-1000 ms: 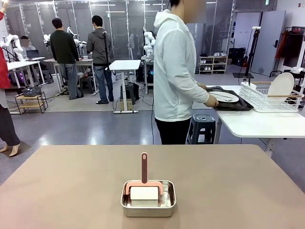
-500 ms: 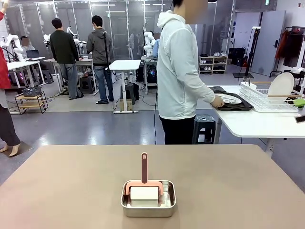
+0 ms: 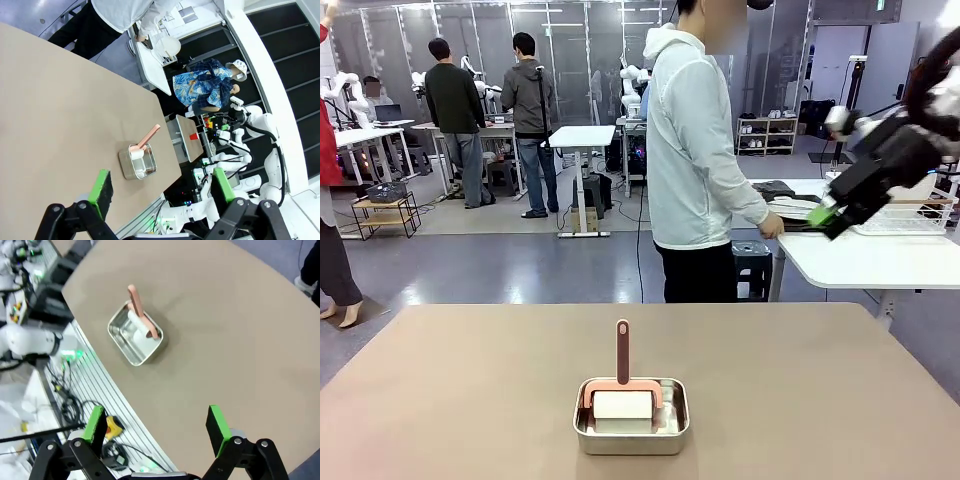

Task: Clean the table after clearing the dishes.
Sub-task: When the right (or left) Handle tray is removed, use the right hand (or left hand) to clean the right (or left) side of the table with the Lint Roller.

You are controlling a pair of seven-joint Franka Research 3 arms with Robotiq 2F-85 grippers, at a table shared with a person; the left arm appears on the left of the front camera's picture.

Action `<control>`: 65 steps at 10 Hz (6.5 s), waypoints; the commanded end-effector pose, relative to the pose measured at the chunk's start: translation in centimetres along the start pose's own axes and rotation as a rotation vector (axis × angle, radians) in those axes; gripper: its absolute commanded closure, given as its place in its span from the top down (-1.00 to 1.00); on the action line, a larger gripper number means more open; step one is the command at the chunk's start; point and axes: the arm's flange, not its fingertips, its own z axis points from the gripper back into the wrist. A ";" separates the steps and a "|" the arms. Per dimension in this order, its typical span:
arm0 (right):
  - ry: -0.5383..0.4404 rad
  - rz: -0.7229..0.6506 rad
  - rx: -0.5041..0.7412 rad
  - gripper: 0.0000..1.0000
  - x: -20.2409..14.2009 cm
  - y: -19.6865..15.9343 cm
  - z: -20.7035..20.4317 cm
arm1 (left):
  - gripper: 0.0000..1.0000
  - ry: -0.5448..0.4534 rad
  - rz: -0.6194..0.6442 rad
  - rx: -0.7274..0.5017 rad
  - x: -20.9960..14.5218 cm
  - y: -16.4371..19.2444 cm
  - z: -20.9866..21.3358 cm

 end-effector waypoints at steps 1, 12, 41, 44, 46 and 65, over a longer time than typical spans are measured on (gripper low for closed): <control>0.101 0.032 -0.068 1.00 1.0 0.7 -3.4 | 1.00 -0.005 0.008 -0.010 0.0 -0.2 0.2; 0.325 0.455 -0.122 1.00 10.0 9.1 -18.5 | 1.00 -0.005 0.008 -0.010 0.0 -0.2 0.2; 0.731 0.721 0.019 -0.10 15.8 9.2 -38.2 | 1.00 -0.005 0.008 -0.010 0.0 -0.2 0.2; 0.729 0.724 0.017 -1.00 15.9 9.2 -38.1 | 1.00 -0.005 0.008 -0.010 0.0 -0.2 0.2; 0.724 0.726 0.016 -0.86 16.0 9.3 -38.0 | 1.00 -0.005 0.008 -0.010 0.0 -0.2 0.2; -0.095 -0.404 -0.092 -1.00 1.7 1.5 -15.6 | 1.00 -0.005 0.008 -0.010 0.0 -0.2 0.2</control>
